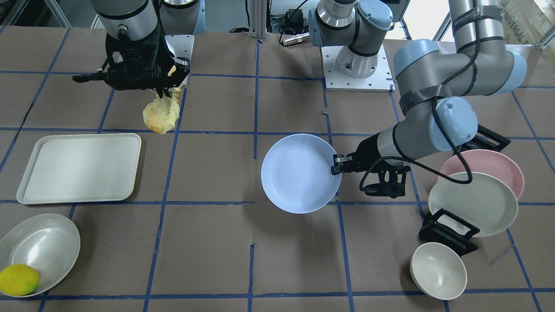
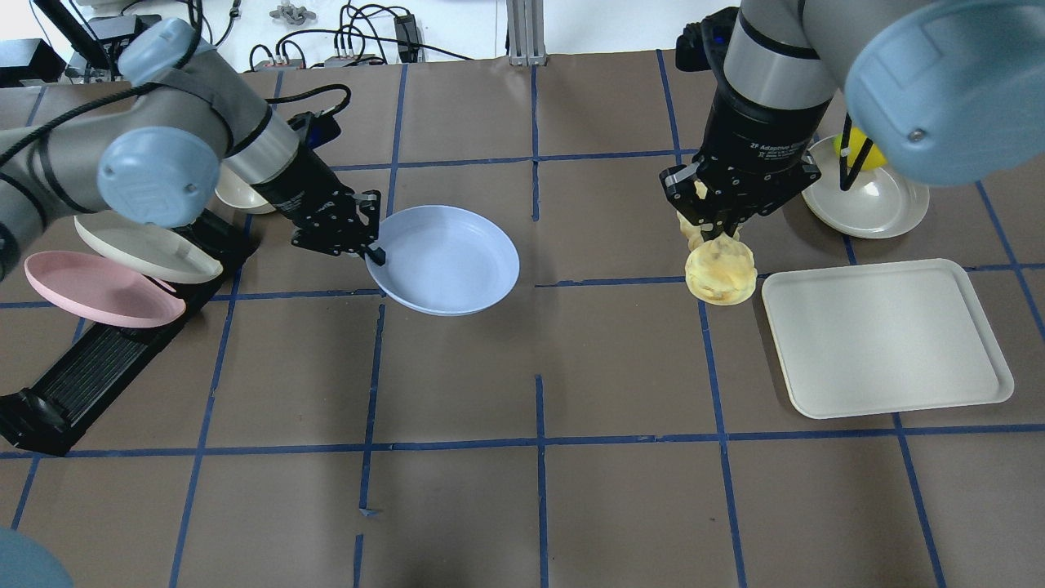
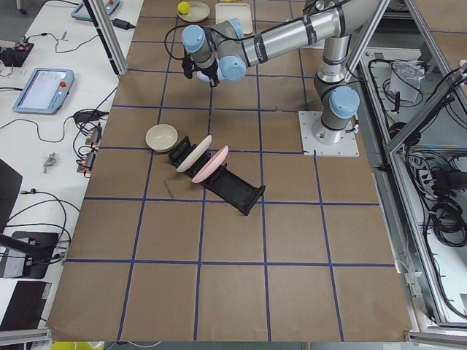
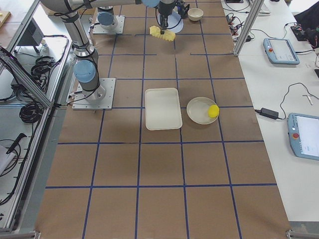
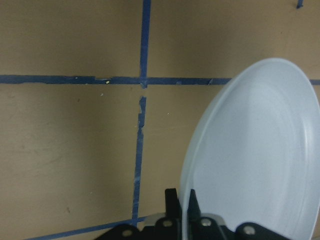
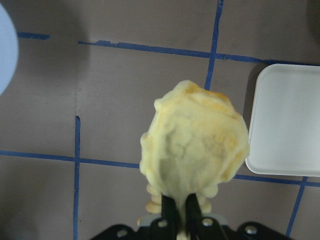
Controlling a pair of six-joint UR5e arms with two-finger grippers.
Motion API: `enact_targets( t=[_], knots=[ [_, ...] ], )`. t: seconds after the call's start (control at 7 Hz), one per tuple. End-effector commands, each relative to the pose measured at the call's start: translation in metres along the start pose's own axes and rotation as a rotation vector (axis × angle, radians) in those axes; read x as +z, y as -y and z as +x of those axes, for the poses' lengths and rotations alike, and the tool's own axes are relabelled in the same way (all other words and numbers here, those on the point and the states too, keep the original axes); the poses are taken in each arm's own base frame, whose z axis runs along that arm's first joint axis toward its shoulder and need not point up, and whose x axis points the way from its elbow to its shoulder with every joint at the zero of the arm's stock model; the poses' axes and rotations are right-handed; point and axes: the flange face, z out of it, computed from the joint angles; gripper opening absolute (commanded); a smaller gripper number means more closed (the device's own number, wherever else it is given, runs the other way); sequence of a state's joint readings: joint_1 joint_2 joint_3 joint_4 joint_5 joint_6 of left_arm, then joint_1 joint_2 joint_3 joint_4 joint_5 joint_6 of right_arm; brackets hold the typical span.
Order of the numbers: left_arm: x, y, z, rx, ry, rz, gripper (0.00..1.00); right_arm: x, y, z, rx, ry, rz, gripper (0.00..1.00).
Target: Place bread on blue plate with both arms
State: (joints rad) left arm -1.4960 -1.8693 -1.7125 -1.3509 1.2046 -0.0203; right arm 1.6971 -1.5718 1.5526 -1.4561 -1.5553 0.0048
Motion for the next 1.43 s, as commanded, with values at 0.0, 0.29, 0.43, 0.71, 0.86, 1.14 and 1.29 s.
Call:
enact_targets(
  t=[0.0,0.29,0.43,0.71,0.86,1.14,1.29],
  knots=[
    [0.060,0.025,0.035,-0.077,-0.044,0.003,0.03,0.006,0.008,-0.004,0.026,0.021,0.000,0.15],
    [0.081,0.023,0.045,-0.072,-0.040,0.041,0.19,0.027,0.036,-0.022,0.059,0.047,0.026,0.16],
    [0.082,0.021,0.049,-0.102,-0.037,0.044,0.99,0.049,0.057,-0.040,0.044,0.046,0.012,0.16],
    [0.025,0.017,0.039,-0.091,0.072,0.164,1.00,0.086,0.084,-0.067,0.023,0.045,0.051,0.16],
    [-0.015,0.008,0.004,-0.120,0.073,0.180,1.00,0.105,0.099,-0.078,0.010,0.049,0.062,0.16],
    [-0.093,-0.029,-0.033,-0.028,0.172,0.222,1.00,0.146,0.117,-0.128,-0.001,0.050,0.092,0.17],
    [-0.113,-0.042,-0.033,-0.030,0.294,0.197,1.00,0.160,0.126,-0.137,0.001,0.056,0.115,0.17]
  ],
)
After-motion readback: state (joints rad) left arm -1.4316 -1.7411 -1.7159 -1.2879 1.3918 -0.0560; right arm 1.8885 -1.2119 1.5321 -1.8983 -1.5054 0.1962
